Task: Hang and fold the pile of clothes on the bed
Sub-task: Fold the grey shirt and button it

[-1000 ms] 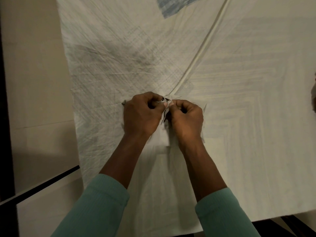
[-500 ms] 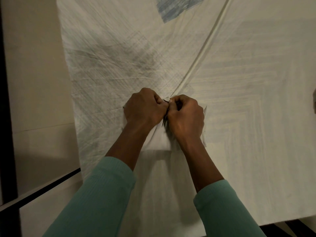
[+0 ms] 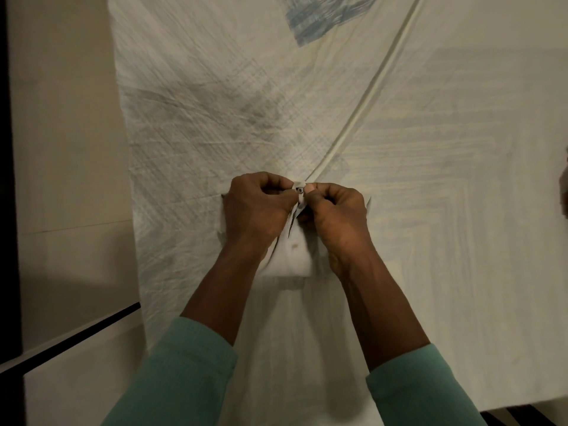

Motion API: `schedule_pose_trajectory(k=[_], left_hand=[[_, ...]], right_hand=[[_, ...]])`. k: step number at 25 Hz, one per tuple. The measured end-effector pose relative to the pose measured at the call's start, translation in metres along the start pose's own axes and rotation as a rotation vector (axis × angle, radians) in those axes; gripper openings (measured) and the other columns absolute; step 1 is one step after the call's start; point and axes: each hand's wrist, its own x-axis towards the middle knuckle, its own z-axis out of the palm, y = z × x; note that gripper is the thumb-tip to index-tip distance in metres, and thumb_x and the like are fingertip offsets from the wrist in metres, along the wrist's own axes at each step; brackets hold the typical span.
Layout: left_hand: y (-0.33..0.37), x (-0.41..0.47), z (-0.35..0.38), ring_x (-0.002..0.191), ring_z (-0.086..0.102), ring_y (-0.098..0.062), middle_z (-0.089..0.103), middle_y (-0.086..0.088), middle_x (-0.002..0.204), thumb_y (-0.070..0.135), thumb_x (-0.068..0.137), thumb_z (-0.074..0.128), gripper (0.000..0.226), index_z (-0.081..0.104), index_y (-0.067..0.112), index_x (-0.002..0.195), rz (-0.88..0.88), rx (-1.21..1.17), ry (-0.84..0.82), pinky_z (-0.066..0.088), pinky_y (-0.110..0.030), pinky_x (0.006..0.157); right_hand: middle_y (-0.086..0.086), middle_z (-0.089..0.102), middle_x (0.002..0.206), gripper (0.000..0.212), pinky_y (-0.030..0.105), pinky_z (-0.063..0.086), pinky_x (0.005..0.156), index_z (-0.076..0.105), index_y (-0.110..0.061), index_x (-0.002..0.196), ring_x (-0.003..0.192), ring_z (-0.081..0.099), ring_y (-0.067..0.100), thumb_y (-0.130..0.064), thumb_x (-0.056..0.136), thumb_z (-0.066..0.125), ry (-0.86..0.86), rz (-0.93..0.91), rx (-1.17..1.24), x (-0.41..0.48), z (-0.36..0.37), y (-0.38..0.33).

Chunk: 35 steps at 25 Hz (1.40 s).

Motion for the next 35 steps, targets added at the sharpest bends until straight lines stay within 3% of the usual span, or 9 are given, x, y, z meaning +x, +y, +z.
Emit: schedule_pose_trajectory(k=[6,9,11,14,19,22,25,29,35], left_hand=[[-0.008,-0.009,-0.001,0.075,0.058,-0.011,0.064,0.001,0.089,0.026,0.095,0.068,0.010,0.070,0.017,0.099,0.487,0.576,0.033,0.043,-0.026,0.068],[-0.006,-0.007,-0.001,0.070,0.054,-0.015,0.065,-0.005,0.086,0.021,0.100,0.062,0.010,0.068,0.013,0.100,0.579,0.743,0.044,0.036,-0.029,0.065],[-0.003,-0.009,0.001,0.073,0.061,-0.016,0.070,-0.005,0.088,0.017,0.098,0.065,0.011,0.075,0.013,0.101,0.537,0.696,0.034,0.042,-0.028,0.066],[-0.001,-0.004,0.000,0.078,0.071,-0.003,0.077,0.008,0.086,0.016,0.090,0.075,0.010,0.083,0.021,0.095,0.264,0.353,0.008,0.057,-0.019,0.075],[-0.010,0.003,0.005,0.081,0.078,-0.012,0.079,0.002,0.081,0.005,0.077,0.087,0.018,0.079,0.020,0.084,-0.123,-0.152,0.040,0.064,-0.040,0.084],[-0.010,-0.001,0.012,0.077,0.076,-0.008,0.078,0.003,0.078,0.004,0.074,0.088,0.023,0.074,0.018,0.087,-0.145,-0.199,0.163,0.064,-0.038,0.082],[-0.002,-0.010,0.022,0.065,0.067,0.005,0.069,0.011,0.070,0.007,0.075,0.082,0.019,0.069,0.017,0.085,-0.070,-0.035,0.300,0.058,-0.020,0.073],[0.002,-0.013,0.025,0.063,0.062,0.006,0.064,0.015,0.067,0.009,0.077,0.080,0.018,0.068,0.021,0.082,0.013,0.085,0.301,0.048,-0.007,0.067],[-0.007,-0.006,0.009,0.069,0.072,-0.001,0.074,0.008,0.071,0.008,0.078,0.086,0.021,0.074,0.025,0.080,-0.033,-0.047,0.159,0.062,-0.028,0.078]], right_hand=[[0.002,0.078,0.077,0.014,0.049,0.064,0.082,0.080,-0.019,0.089,0.078,0.076,0.026,-0.025,0.098,0.071,0.076,-0.017,0.030,-0.004,0.007,0.008],[-0.005,0.075,0.073,0.015,0.048,0.063,0.081,0.078,-0.025,0.083,0.075,0.075,0.017,-0.030,0.095,0.071,0.128,-0.101,-0.054,0.002,0.013,0.012],[-0.006,0.075,0.072,0.015,0.048,0.063,0.079,0.077,-0.026,0.081,0.074,0.074,0.016,-0.030,0.095,0.071,0.131,-0.118,-0.086,0.003,0.014,0.014],[-0.006,0.076,0.073,0.011,0.047,0.063,0.080,0.077,-0.026,0.082,0.075,0.075,0.015,-0.027,0.092,0.074,0.098,-0.116,-0.105,0.005,0.012,0.015],[-0.011,0.076,0.072,0.010,0.042,0.064,0.080,0.080,-0.026,0.082,0.074,0.075,0.010,-0.024,0.090,0.075,0.059,-0.097,-0.199,0.015,0.011,0.008],[-0.009,0.077,0.074,0.009,0.043,0.064,0.082,0.080,-0.026,0.083,0.077,0.075,0.012,-0.025,0.091,0.075,0.064,-0.095,-0.162,0.013,0.012,0.013],[-0.005,0.077,0.076,0.011,0.048,0.063,0.084,0.080,-0.025,0.086,0.078,0.076,0.017,-0.029,0.094,0.074,0.054,-0.075,-0.092,0.012,0.010,0.018],[0.000,0.077,0.071,0.019,0.050,0.063,0.083,0.078,-0.021,0.083,0.071,0.075,0.017,-0.030,0.098,0.072,0.005,-0.091,-0.066,0.010,0.005,0.016],[0.003,0.075,0.068,0.014,0.050,0.063,0.084,0.079,-0.021,0.087,0.065,0.071,0.015,-0.028,0.097,0.073,0.029,-0.075,0.018,0.004,0.007,0.019]])
